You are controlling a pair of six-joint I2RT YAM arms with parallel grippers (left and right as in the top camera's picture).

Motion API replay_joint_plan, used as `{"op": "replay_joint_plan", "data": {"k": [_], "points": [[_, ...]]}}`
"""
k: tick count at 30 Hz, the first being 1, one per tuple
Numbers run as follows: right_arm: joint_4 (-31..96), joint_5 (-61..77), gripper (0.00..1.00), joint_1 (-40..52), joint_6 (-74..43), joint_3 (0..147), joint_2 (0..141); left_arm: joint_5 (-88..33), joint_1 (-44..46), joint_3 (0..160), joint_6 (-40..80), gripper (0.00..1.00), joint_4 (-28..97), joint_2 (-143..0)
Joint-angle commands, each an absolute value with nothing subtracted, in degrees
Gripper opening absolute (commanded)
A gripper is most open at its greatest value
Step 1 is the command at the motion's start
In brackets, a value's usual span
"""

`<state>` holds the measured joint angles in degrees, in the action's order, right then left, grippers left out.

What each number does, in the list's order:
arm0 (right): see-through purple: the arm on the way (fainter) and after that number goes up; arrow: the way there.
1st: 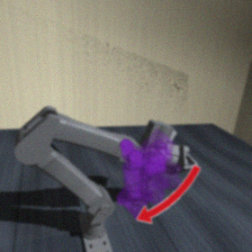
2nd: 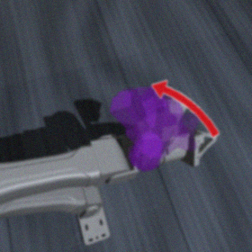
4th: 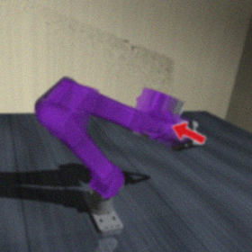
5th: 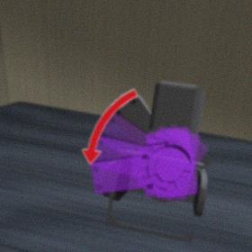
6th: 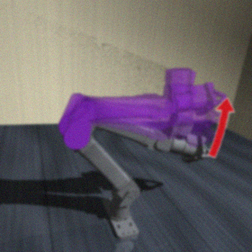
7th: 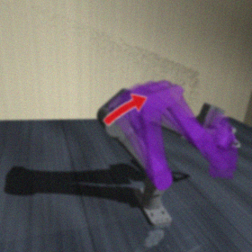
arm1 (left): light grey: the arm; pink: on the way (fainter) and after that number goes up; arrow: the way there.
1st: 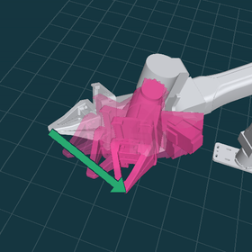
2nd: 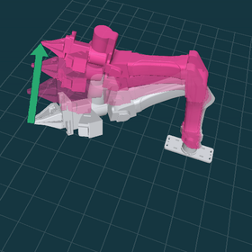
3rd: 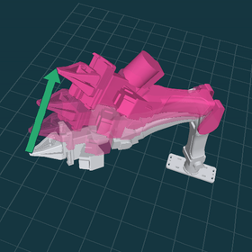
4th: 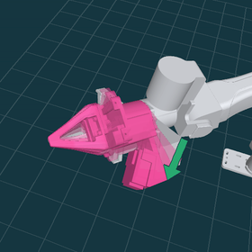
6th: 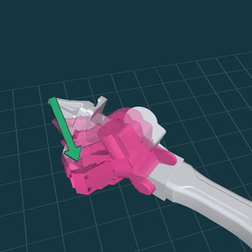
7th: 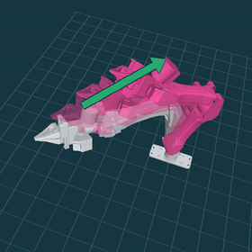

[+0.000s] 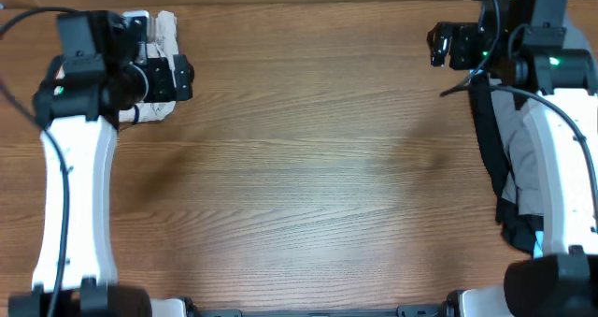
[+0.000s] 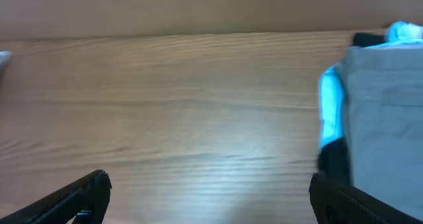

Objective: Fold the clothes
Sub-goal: 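Reach the right gripper to the grey shorts on the right stack and grasp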

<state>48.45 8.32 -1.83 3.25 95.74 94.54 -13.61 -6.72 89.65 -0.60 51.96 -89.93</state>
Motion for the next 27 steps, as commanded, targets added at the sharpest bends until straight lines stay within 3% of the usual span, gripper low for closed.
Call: {"op": "replay_joint_plan", "data": {"k": [1,8,27], "points": [[44.56,-7.14,0.99,-2.28,3.75,97.73,98.19,-14.74,-6.33,90.91,-1.19,1.00,51.75,-96.20],[39.59,-17.15,0.98,-5.39,4.99,97.73,106.56,-15.42,-6.31,90.91,-1.08,1.00,51.42,-104.55],[39.51,-8.69,0.82,-14.17,4.75,97.69,121.67,-16.58,-6.15,90.91,-1.04,1.00,51.59,-109.86]]}}
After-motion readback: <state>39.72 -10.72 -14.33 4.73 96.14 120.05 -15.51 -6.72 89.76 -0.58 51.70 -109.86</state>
